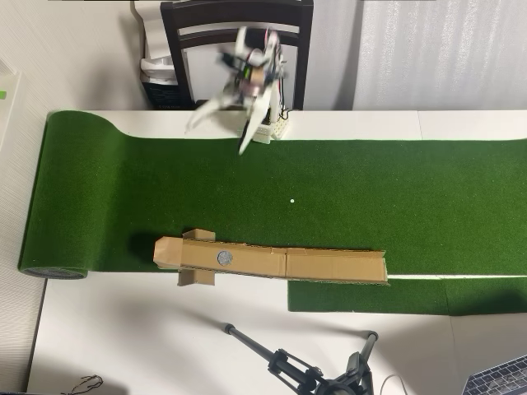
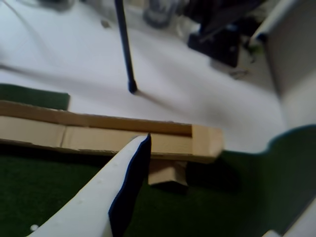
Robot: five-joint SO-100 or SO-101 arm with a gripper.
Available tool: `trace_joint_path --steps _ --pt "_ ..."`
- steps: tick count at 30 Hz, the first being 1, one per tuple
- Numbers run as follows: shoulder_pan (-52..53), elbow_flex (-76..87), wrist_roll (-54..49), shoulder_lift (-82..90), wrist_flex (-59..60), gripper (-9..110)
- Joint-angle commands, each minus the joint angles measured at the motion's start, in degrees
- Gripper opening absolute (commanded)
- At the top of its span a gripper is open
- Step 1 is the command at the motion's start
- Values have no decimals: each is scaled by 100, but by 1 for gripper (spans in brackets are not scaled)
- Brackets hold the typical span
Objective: Pick up the golf ball and place it on the gray mark at the back.
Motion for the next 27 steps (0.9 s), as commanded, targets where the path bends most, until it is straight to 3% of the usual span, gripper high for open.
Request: trace_joint_path --steps 1,15,24,27 --pt "62 -176 -35 888 185 53" --pt "79 3981 35 4887 44 53" --pt "79 7207 79 7805 -1046 53" --pt "79 7849 281 7831 -1266 53"
